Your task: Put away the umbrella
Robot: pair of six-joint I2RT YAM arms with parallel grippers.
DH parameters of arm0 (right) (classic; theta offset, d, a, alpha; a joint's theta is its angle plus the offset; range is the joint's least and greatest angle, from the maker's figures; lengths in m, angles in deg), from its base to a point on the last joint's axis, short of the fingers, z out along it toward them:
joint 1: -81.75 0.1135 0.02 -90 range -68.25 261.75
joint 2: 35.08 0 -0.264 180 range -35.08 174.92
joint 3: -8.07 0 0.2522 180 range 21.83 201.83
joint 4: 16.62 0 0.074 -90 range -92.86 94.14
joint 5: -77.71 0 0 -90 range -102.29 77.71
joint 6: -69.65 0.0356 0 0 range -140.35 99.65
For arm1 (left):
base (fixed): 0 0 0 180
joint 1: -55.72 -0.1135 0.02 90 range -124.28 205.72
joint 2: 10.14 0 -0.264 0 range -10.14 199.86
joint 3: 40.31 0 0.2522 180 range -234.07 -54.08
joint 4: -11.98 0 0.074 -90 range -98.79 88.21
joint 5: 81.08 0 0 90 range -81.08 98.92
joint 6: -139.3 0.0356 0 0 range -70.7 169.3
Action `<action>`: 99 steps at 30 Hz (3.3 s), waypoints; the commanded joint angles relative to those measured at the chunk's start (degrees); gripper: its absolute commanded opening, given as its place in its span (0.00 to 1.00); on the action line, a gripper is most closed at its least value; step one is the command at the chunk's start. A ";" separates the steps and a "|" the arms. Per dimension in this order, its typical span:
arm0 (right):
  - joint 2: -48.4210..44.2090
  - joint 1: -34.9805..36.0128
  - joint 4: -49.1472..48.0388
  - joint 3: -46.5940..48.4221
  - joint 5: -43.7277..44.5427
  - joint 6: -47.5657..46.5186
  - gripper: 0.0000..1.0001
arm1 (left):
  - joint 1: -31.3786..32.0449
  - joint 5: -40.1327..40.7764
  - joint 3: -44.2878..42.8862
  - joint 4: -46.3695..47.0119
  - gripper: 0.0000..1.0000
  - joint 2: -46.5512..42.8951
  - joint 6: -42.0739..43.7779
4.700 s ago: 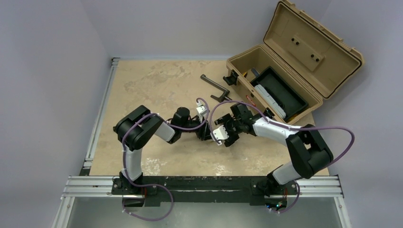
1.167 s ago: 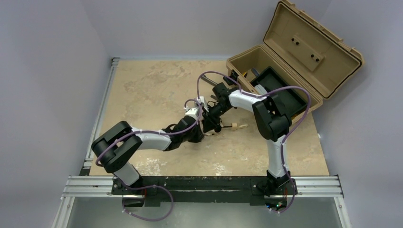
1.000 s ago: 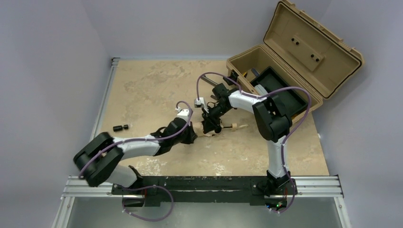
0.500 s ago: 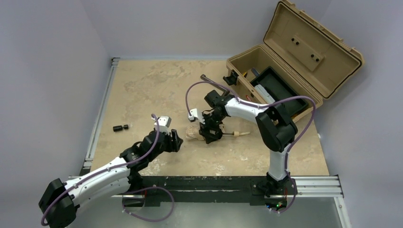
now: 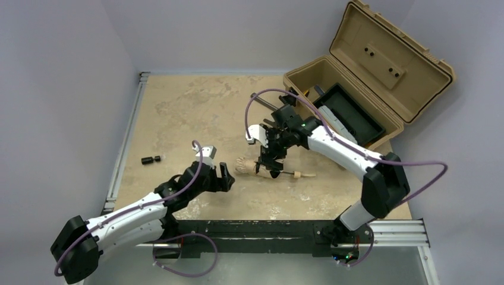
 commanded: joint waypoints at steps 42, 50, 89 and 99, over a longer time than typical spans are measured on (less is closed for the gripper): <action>-19.41 -15.92 1.70 -27.49 0.89 -28.87 0.00 | -12.59 -26.13 -16.92 16.61 0.67 33.15 1.50; -13.80 -13.55 -2.04 -24.79 -3.97 -26.64 0.00 | -12.64 -29.64 -15.79 21.21 0.58 36.29 -0.32; -18.49 -4.54 -9.88 -6.76 -15.50 7.09 0.99 | -13.94 -9.23 -30.04 -31.71 0.95 -17.38 26.37; -6.16 4.09 -21.53 -8.89 7.85 16.91 0.99 | -13.90 -3.19 -22.41 -30.43 0.95 -26.43 28.10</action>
